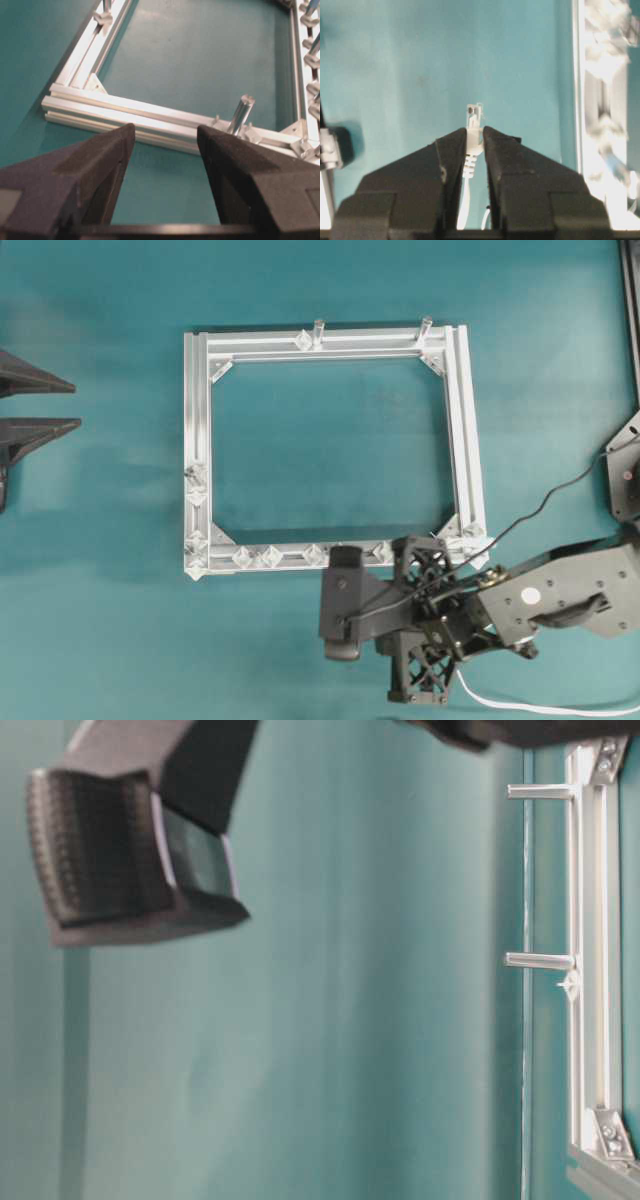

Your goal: Move the cable alternately left and right between 8 closely spaced pins so it hooks onto each one.

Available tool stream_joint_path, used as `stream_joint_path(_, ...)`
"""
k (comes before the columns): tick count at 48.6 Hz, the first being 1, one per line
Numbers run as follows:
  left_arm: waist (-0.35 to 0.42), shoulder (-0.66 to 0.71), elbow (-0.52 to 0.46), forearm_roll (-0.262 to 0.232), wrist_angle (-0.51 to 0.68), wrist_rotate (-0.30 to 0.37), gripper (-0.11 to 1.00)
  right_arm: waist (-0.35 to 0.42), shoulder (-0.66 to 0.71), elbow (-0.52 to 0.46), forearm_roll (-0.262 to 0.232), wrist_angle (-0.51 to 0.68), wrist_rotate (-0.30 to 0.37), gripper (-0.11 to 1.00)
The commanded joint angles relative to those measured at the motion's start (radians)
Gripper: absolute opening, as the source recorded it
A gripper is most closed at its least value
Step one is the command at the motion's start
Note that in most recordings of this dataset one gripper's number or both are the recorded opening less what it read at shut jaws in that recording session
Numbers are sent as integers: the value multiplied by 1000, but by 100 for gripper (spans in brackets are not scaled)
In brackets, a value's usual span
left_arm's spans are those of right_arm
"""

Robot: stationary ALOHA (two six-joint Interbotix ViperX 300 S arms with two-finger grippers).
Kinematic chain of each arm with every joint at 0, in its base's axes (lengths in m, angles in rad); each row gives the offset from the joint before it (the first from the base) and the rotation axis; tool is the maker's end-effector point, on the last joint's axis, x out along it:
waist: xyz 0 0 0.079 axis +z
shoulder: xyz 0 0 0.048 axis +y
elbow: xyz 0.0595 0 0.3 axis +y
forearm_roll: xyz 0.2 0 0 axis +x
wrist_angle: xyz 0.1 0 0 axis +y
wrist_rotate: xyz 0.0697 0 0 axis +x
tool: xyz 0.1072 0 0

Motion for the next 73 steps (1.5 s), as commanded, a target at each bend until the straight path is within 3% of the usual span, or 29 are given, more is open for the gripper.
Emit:
stream_joint_path(1,-2,-26,-5,3,-3,-2,64,2,-55,9,-18,31,57,15)
stream_joint_path(29,-3,-60,-6,3,8,-2,64,2,-245,259,-212,43,617,15)
stream_joint_path(46,-2,-60,-3,3,8,-2,64,-2,-253,295,-275,44,927,15)
stream_joint_path(62,-3,-60,-3,3,8,-2,64,-6,-230,293,-288,115,1083,15)
stream_joint_path(73,-2,-60,-3,3,8,-2,64,-6,-218,288,-288,129,1126,15)
